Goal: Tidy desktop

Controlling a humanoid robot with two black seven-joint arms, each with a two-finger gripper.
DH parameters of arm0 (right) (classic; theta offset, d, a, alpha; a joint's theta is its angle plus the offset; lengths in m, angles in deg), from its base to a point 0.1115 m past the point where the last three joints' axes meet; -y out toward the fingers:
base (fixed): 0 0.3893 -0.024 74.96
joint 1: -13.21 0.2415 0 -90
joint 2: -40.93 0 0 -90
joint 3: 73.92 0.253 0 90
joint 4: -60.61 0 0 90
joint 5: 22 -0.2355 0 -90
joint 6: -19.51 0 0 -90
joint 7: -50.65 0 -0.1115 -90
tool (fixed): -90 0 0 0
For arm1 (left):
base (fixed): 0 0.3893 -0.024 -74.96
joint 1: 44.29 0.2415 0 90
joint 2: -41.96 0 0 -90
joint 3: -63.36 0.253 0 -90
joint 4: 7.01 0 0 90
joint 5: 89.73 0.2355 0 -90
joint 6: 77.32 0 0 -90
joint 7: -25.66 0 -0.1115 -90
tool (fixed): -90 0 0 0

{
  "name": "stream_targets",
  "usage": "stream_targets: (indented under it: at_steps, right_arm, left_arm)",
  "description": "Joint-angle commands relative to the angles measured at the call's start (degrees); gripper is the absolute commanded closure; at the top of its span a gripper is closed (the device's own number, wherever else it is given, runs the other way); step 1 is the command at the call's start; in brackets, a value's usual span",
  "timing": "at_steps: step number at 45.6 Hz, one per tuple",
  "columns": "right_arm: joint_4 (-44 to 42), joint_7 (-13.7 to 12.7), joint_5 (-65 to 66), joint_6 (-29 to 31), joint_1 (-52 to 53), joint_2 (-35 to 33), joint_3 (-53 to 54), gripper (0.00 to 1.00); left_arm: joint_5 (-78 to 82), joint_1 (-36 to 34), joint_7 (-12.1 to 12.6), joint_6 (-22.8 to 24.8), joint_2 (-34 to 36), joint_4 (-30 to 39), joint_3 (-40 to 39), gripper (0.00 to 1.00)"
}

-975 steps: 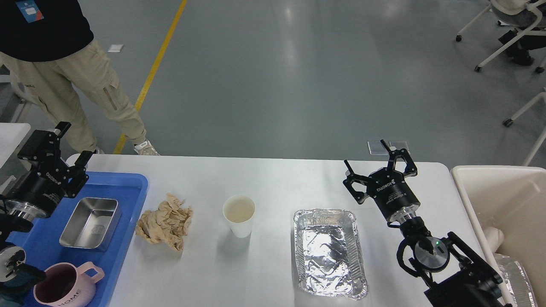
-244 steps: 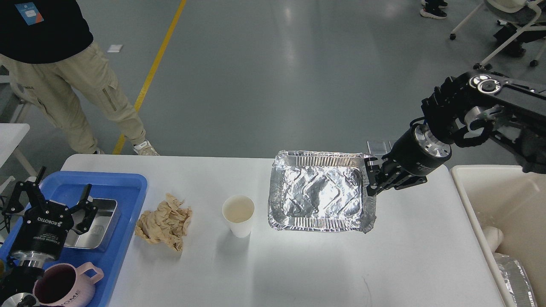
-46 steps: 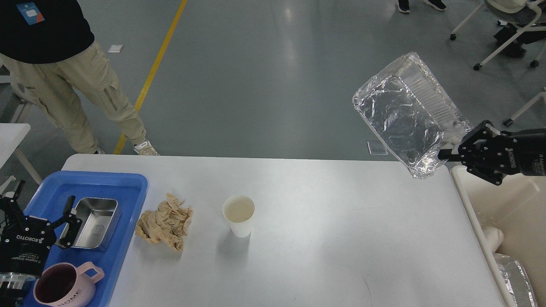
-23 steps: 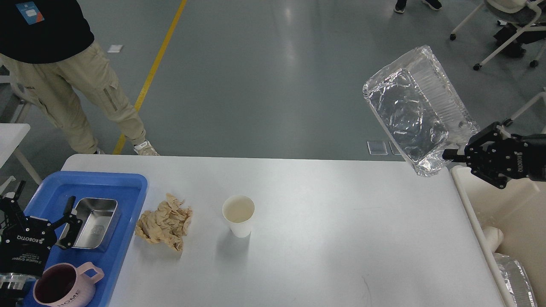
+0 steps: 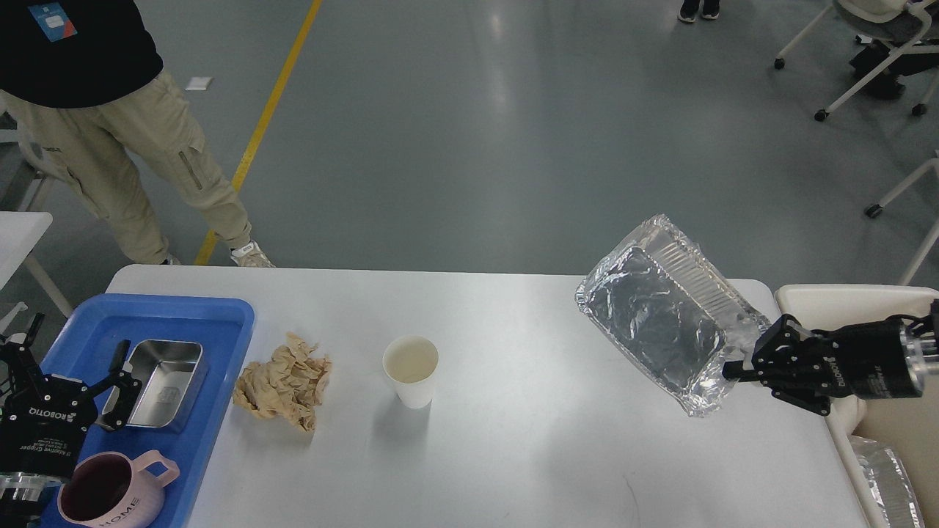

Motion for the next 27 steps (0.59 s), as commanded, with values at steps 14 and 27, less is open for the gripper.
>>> stream_targets:
  at_steps: [14,27]
  right_arm:
    - [0.02,-0.2,1.8,-1.69,-3.79,1.14,0.33,1.0]
    - [-0.94,0.59,-4.6,-1.69,-4.14,1.5,2.18,1.0]
  left_arm:
    - [-0.01,0.06,0.04,0.07,0.13,0.31,0.0,0.03]
    - [-0.01,0.15,0.04,0.07,0.04,0.22,0.0,0.03]
